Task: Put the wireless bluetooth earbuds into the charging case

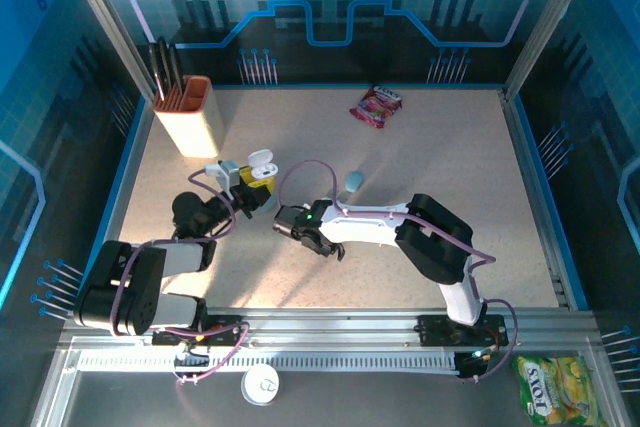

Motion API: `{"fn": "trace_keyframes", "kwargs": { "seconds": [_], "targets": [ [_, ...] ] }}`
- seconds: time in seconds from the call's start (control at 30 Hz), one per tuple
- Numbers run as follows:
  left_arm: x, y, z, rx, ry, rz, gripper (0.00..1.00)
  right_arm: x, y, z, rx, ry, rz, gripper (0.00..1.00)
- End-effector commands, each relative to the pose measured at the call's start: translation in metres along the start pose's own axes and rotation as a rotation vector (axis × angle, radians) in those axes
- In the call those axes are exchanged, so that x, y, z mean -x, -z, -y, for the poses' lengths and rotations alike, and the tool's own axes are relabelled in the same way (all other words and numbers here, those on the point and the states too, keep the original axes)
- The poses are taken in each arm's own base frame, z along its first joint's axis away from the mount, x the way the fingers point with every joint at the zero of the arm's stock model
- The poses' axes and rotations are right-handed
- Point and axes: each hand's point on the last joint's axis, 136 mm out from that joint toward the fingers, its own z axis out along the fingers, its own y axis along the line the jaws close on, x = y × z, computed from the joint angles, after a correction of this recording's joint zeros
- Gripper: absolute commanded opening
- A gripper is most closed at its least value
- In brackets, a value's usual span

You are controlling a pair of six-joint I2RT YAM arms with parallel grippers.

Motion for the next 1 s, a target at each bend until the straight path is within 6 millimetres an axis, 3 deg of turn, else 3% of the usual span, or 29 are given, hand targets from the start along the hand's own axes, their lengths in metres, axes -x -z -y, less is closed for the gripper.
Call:
{"fn": "trace_keyframes", "kwargs": {
  "seconds": [0.0,0.6,0.77,0.97],
  "targets": [
    [0.009,0.004,0.004,-0.012,-0.016,0.031,0.36,-0.001,-0.001,-0.001,-0.016,0.035,-0.023,0.33],
    [0.007,0.004,0.004,-0.018,-0.009,0.025,0.37,-0.001,-0.013,0.001,-0.008,0.039,-0.049,0.21],
    [0.005,0.003,0.004,-0.023,-0.025,0.017,0.37,0.002,-0.003,0.006,0.023,-0.018,-0.004,0.20],
    [0.001,-0.001,0.002,-0.020,-0.033,0.010,0.37,0.011,0.025,0.018,0.180,-0.193,0.138,0.20]
  ]
}}
